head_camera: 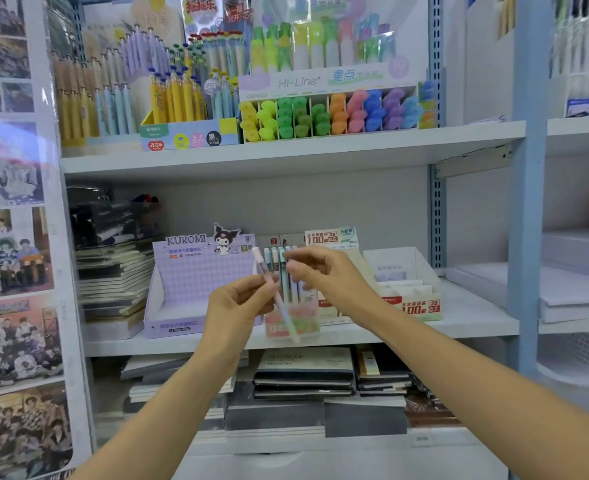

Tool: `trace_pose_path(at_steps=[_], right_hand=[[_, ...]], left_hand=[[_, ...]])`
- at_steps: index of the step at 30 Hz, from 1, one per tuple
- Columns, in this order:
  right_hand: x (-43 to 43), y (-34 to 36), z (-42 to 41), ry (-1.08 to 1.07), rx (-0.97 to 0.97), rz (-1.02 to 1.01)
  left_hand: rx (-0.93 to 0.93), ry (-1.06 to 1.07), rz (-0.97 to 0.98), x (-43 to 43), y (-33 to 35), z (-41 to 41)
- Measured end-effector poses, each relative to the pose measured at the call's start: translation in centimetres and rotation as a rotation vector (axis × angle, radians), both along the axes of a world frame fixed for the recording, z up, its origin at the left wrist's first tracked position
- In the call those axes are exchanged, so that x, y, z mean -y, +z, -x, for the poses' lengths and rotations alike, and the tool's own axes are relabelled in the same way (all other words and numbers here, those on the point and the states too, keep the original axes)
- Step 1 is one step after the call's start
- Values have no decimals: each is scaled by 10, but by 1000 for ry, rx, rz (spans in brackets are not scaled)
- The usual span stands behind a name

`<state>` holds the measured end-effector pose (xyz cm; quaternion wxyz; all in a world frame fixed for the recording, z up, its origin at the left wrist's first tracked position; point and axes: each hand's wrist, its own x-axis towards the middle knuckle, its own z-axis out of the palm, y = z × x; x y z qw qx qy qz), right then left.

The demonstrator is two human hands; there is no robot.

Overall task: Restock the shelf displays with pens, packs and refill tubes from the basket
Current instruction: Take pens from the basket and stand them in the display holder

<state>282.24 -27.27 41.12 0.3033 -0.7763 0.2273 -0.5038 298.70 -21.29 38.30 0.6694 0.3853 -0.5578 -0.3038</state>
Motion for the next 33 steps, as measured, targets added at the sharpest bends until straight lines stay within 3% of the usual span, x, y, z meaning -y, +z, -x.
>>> trace_pose_path(at_steps=[7, 12, 16, 28, 33], right_hand=[[3, 19, -14, -36, -30, 101], [22, 38, 0, -164, 252, 134], [41, 33, -2, -281, 208, 170], [63, 12, -20, -336, -180, 255], [68, 12, -26, -318, -166, 271]], left_hand=[[335, 184, 112, 7, -3, 3], [885, 406, 256, 23, -29, -15], [1160, 415, 231, 35, -52, -23], [1248, 492, 305, 40, -57, -27], [1239, 492, 311, 40, -58, -26]])
